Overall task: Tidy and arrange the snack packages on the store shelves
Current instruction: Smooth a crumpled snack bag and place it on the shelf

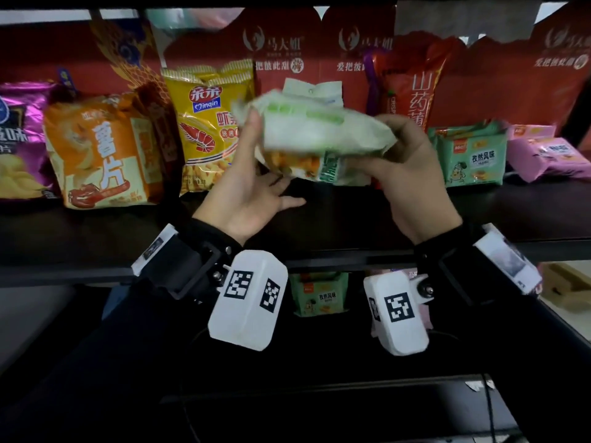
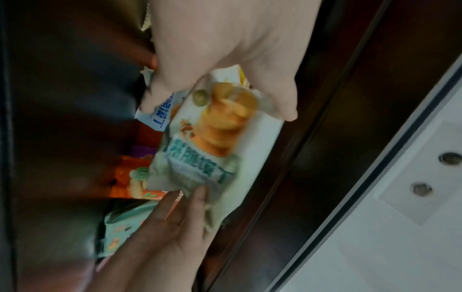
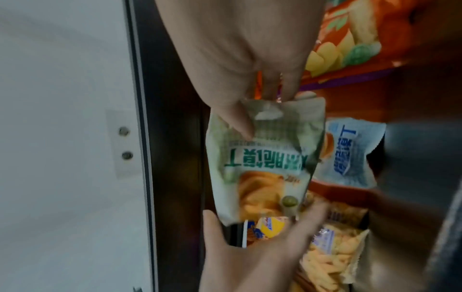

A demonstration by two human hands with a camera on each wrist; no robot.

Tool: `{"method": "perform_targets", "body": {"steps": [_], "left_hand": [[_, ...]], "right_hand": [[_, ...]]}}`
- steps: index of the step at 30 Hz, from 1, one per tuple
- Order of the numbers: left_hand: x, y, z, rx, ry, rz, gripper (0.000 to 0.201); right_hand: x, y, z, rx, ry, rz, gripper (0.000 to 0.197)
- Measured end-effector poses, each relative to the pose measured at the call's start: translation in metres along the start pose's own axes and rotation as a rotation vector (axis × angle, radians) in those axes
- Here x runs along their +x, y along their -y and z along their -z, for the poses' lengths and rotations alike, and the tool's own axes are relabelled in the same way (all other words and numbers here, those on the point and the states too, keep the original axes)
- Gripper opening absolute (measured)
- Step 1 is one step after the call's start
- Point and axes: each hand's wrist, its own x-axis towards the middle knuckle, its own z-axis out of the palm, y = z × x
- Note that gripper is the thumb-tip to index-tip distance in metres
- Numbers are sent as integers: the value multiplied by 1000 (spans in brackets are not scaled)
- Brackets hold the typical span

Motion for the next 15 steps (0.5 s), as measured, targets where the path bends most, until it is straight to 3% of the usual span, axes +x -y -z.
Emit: {"method": "perform_targets", "body": {"steps": [5, 9, 12, 15], "left_hand": [[-1, -1, 3, -272, 140, -36, 64], [-2, 0, 1, -311, 173, -39, 73], [-3, 0, -5, 40, 54, -71, 75], [-6, 3, -12, 290, -49, -192, 79]], "right_hand": [[-12, -12, 1, -192, 194, 345, 38], [-16, -13, 2, -270, 201, 406, 36], [-15, -8, 0, -188, 59, 241, 38], [-12, -5, -1, 251, -55, -258, 35]]}}
